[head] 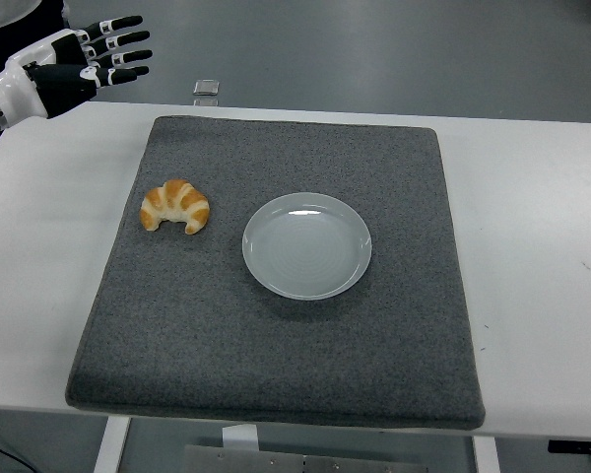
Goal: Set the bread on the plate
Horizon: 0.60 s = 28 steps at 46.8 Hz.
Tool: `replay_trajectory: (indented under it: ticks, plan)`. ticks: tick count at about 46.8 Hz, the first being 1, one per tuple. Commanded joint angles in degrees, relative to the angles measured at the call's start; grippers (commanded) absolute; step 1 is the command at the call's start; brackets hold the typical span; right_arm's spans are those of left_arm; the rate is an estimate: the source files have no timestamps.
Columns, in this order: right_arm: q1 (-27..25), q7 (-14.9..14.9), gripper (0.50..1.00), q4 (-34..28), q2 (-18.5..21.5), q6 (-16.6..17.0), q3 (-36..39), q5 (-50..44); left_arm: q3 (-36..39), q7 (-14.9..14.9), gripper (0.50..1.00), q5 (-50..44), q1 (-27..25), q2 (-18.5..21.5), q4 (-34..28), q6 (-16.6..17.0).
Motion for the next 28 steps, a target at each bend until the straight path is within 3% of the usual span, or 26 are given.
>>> replay_trajectory:
  ticks: [1,7,20,23,28]
  plan:
    - [0.0,0.0,0.93,0.0,0.0,0.0,0.0,0.0,-0.1,-0.6,1.0,4.1,0.0,0.2,-0.7,0.0]
    - [-0.1,0.0,0.932,0.0,0.0,0.0,0.0,0.0,-0.6,-1.7,1.0,11.9,-0.2,0.2,-1.0,0.1]
    - [-0.1,0.0,0.932,0.0,0.0,0.0,0.0,0.0,-1.2,-8.2,1.0,30.0,-0.2,1.9,-4.0,1.4]
    - [0.0,0.0,0.932,0.0,0.0,0.0,0.0,0.0,-1.2,-9.8,1.0,34.4,-0.1,2.0,-5.0,4.1]
    - [0.0,0.0,0.93,0.0,0.0,0.0,0.0,0.0,-0.6,-10.8,1.0,41.2,0.3,2.1,-7.9,12.0]
